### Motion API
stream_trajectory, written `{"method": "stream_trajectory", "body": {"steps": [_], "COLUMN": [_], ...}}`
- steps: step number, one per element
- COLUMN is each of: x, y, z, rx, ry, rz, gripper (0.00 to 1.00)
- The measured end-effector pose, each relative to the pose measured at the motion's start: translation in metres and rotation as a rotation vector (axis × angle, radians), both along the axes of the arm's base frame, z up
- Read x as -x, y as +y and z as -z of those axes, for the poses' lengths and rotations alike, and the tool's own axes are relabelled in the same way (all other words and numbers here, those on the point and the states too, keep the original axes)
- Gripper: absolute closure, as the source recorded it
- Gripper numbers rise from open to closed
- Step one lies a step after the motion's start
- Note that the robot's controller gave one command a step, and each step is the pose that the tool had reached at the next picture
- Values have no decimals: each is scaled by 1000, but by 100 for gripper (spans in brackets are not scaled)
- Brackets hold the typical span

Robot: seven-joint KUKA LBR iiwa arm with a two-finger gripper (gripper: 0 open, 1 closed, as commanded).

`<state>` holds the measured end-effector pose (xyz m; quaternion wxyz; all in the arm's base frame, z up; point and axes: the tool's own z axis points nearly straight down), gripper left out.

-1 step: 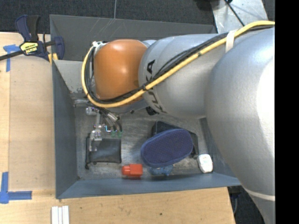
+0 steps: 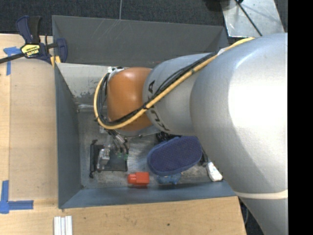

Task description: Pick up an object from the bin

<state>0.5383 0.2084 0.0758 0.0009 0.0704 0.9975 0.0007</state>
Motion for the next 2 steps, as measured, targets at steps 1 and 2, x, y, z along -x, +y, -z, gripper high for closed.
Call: {"method": "stream_trajectory", "body": {"steps": [1,2], "x": [-4,8], "y": [0,4], "z": [-4,-199], "rx": [-3,-2], "ry": [-13,-10], "rz": [1,-63], "gripper": [100,100]}}
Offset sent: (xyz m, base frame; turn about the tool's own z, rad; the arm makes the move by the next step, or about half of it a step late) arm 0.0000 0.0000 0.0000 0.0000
